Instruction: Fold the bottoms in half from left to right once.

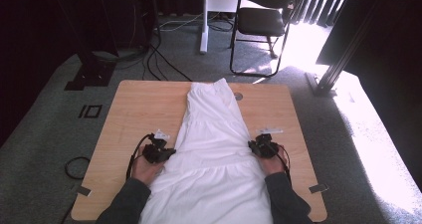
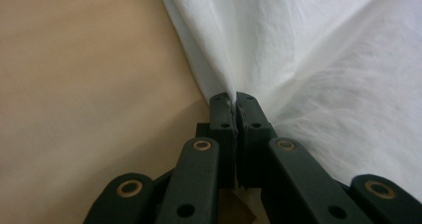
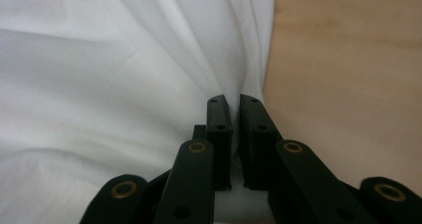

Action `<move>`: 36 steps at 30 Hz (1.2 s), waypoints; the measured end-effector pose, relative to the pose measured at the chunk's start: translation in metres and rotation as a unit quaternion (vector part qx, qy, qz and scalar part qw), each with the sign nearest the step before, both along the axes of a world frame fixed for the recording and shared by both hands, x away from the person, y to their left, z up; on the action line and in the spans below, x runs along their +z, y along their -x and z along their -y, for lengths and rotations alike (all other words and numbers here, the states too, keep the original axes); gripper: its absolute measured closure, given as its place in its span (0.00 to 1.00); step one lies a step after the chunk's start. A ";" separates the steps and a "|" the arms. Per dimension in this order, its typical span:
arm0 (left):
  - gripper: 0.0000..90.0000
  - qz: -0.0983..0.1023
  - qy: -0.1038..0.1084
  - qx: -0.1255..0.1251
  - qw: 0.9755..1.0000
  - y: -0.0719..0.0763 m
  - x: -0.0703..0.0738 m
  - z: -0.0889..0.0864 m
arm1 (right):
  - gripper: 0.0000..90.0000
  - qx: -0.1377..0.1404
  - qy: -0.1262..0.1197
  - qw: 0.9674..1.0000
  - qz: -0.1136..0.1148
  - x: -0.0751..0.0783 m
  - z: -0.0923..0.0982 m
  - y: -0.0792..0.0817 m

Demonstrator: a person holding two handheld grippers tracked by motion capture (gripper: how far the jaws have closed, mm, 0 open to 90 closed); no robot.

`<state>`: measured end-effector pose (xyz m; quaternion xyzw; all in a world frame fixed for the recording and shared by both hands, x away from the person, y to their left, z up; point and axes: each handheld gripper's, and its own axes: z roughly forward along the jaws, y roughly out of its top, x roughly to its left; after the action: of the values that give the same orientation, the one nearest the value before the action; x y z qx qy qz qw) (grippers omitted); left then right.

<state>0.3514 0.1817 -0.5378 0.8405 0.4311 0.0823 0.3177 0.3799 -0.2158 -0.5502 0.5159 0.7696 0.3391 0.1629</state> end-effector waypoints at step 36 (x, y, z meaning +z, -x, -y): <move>0.57 0.025 0.003 -0.030 0.999 -0.051 0.000 0.054 | 0.82 0.078 0.003 0.997 -0.020 0.009 -0.073 -0.086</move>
<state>0.4029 0.1273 -0.5379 0.8497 0.3983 0.0922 0.3330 0.4660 -0.1427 -0.5413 0.4606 0.8115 0.3382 0.1224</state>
